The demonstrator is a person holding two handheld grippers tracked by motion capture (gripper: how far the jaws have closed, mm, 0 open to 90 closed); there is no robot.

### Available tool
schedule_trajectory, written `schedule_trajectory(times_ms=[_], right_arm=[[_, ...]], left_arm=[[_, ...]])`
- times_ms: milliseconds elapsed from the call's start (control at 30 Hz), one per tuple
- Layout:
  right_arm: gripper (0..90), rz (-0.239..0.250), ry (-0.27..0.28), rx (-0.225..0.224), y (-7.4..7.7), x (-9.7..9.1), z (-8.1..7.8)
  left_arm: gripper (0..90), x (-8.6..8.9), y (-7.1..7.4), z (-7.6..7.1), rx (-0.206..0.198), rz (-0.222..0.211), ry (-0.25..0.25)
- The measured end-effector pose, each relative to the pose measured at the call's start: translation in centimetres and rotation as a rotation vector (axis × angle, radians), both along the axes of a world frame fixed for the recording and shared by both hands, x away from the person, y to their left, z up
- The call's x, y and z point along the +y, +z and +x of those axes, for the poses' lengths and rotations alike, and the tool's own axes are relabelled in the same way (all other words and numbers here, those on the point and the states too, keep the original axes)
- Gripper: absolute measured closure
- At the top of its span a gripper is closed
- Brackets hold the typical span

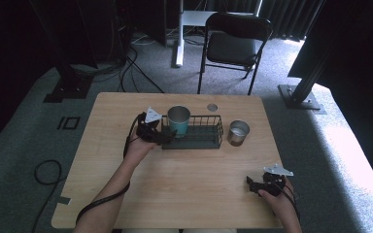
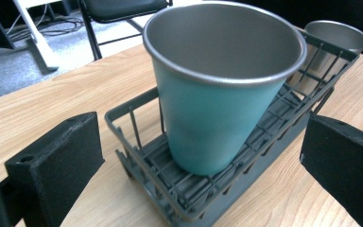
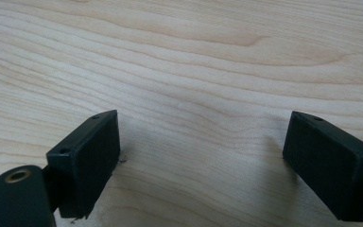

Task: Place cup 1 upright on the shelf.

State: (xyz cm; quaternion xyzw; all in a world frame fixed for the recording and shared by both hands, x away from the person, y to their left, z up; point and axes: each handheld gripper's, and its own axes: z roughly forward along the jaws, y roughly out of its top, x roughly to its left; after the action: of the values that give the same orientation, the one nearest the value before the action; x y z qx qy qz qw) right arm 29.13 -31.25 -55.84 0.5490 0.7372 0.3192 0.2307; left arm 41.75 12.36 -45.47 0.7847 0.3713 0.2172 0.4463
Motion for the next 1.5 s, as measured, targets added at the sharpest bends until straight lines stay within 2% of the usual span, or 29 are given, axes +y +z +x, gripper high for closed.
schedule_trajectory(times_ms=[667, 967, 1500], right_arm=[[11.4, 0.000, 0.000, 0.000, 0.0, 0.0, 0.0], [11.4, 0.000, 0.000, 0.000, 0.0, 0.0, 0.0], [11.4, 0.000, 0.000, 0.000, 0.0, 0.0, 0.0]], left_arm=[[0.7, 2.4, -1.0, -1.5, 0.015, -0.009, 0.046], [0.7, 3.8, -1.8, -2.5, 0.039, 0.006, 0.058], [0.7, 6.0, -3.6, -4.2, 0.072, -0.005, 0.084]])
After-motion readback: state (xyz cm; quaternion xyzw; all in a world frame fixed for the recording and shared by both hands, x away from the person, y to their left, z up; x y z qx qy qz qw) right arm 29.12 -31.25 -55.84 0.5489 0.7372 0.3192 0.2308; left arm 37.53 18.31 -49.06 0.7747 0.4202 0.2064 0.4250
